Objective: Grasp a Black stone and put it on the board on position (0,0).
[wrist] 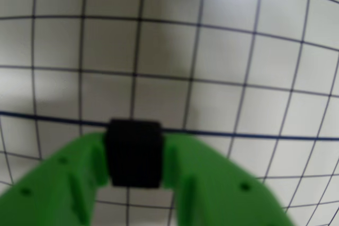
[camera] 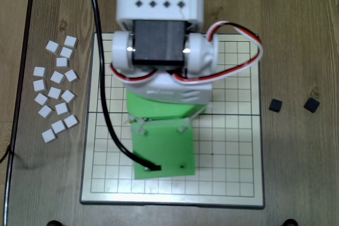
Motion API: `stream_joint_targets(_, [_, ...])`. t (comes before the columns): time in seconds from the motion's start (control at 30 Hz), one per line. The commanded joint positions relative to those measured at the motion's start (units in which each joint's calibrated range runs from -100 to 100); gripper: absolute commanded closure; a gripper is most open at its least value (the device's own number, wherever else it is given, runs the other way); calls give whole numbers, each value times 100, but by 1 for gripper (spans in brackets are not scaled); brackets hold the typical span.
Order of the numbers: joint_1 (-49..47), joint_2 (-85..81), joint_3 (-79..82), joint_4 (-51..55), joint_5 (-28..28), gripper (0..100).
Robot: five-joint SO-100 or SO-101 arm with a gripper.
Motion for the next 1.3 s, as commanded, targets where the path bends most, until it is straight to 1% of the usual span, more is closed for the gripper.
stream_joint_targets(0.0, [100,-272,-20,-110,24,94])
stream_joint_targets(1.27, [-82,-289,241,-234,-98,94])
